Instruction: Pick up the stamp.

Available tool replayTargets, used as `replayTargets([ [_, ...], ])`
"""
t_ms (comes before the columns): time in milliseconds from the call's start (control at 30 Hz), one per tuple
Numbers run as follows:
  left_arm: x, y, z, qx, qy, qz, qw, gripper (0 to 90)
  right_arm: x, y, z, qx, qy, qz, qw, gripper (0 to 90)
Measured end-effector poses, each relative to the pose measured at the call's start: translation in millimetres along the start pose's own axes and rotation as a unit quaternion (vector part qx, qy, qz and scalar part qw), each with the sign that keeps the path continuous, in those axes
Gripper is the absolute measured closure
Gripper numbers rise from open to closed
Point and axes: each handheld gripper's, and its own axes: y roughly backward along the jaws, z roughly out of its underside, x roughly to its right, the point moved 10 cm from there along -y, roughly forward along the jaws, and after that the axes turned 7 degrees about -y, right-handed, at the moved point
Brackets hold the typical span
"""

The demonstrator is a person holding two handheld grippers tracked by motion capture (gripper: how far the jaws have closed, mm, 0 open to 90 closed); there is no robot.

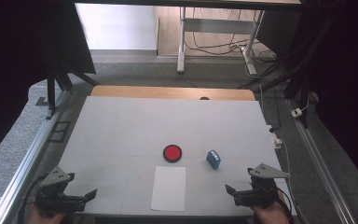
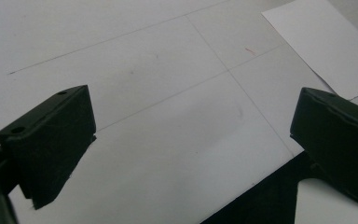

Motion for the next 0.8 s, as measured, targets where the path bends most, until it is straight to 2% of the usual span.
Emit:
replayTargets([
  [233, 2.6, -0.7, 0.8, -0.007, -0.014, -0.004, 0.9999, 0.0, 0.5, -1.4, -0.3, -0.003, -0.009, -0.012, 0.9999, 0.0],
  [400, 2.6, -1.4, 1.2, -0.009, -0.012, -0.003, 0.9999, 0.0, 1.6, -1.6, -0.4, -0.004, -0.017, -0.011, 0.9998, 0.0],
  [800, 3.9, -3.4, 1.7, -0.018, -0.021, -0.005, 0.9996, 0.0, -0.5, -2.6, 0.7, -0.012, -0.008, -0.015, 0.9998, 0.0],
])
